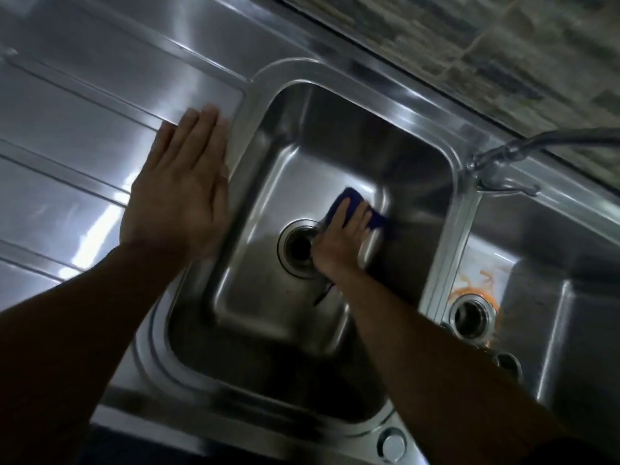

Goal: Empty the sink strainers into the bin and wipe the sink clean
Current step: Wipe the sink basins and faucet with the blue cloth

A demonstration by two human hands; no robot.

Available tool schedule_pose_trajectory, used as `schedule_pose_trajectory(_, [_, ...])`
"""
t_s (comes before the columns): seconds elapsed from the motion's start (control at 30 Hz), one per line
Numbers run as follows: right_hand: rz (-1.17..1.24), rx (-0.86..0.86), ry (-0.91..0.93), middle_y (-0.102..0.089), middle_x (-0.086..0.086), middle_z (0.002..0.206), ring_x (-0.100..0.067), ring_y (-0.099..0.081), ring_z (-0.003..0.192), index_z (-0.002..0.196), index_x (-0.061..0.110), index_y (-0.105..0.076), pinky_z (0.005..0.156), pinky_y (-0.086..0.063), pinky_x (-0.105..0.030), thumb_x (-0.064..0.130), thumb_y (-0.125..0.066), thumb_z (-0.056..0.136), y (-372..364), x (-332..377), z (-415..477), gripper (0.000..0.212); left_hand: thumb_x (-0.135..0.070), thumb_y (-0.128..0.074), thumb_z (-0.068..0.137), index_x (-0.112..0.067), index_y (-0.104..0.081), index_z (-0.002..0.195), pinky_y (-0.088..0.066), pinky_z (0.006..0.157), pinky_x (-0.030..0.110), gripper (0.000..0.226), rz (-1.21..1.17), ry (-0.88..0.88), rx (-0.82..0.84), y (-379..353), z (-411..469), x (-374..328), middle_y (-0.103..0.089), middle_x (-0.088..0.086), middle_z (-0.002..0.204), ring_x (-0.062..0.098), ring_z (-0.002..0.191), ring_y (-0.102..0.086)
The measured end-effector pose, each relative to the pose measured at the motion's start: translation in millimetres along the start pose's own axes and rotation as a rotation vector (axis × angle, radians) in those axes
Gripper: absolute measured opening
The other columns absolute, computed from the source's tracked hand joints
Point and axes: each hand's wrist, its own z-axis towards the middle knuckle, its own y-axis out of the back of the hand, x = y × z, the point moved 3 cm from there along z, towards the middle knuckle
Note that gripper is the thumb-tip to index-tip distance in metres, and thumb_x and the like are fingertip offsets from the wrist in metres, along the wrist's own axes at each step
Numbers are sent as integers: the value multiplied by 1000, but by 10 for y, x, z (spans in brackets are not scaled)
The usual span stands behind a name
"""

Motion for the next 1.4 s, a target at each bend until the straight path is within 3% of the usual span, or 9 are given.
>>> schedule_pose_trajectory(0.17, [-55,27,292,15,-21,165,-40,15,153,160,10,-1,125,0,-51,15,-53,95,92,235,273,83,-32,-22,106,-7,-23,158,-10,128,46,58,26,-8,10,1,6,0,-19,13,167,26,157,-13])
schedule_pose_trajectory(0.37, [3,199,618,9,-20,166,-40,12,153,159,6,-10,125,1,-51,0,-57,82,-400,728,-454,90,-25,-30,104,-4,-25,157,-10,128,45,57,39,-13,5,24,-3,-17,-20,14,167,27,156,-14])
schedule_pose_trajectory(0.57, [-153,441,849,17,-13,165,-34,19,151,160,16,-10,123,8,-44,-7,-54,85,-437,95,-1172,90,-20,-33,104,-2,-30,155,-14,127,47,54,17,-18,-40,56,-2,-47,-25,16,164,31,155,-21])
schedule_pose_trajectory(0.67, [-292,431,722,25,-14,163,-38,22,150,160,19,2,122,11,-47,0,-48,92,-367,-285,-1357,87,-22,-32,104,-3,-32,155,-15,127,48,54,5,-22,-37,51,0,-46,-27,16,164,31,154,-22])
schedule_pose_trajectory(0.83, [-339,242,145,31,-33,155,-47,20,149,156,5,18,123,8,-50,6,-37,98,-237,-424,-1246,79,-23,-30,105,-4,-30,156,-15,127,47,54,0,-22,-20,59,-2,-28,-25,15,165,29,155,-19])
schedule_pose_trajectory(1.03, [-461,147,178,22,-43,153,-56,12,147,153,-3,19,122,4,-57,9,-46,92,251,-330,-136,90,-24,-29,106,-5,-28,156,-11,129,44,54,-16,-18,-8,35,1,-1,-22,13,166,26,156,-16])
schedule_pose_trajectory(1.13, [-484,159,181,22,-41,155,-54,10,148,155,-1,16,122,2,-56,11,-42,95,420,-253,214,84,-25,-28,106,-5,-27,157,-10,129,43,55,-7,-11,9,43,-9,-9,-20,12,166,25,156,-15])
schedule_pose_trajectory(1.3, [-464,171,176,15,-42,156,-54,3,149,156,-1,11,122,-6,-56,1,-49,93,258,-273,-87,88,-25,-29,105,-6,-26,157,-10,128,44,56,-29,6,20,71,3,-46,-19,12,167,25,157,-14])
schedule_pose_trajectory(1.4, [-478,277,155,10,-40,158,-52,-3,150,158,3,4,123,-12,-54,-1,-33,101,31,-263,-528,68,-27,-27,104,-6,-27,157,-10,128,44,57,-29,9,33,73,-4,-29,-20,12,167,25,157,-14])
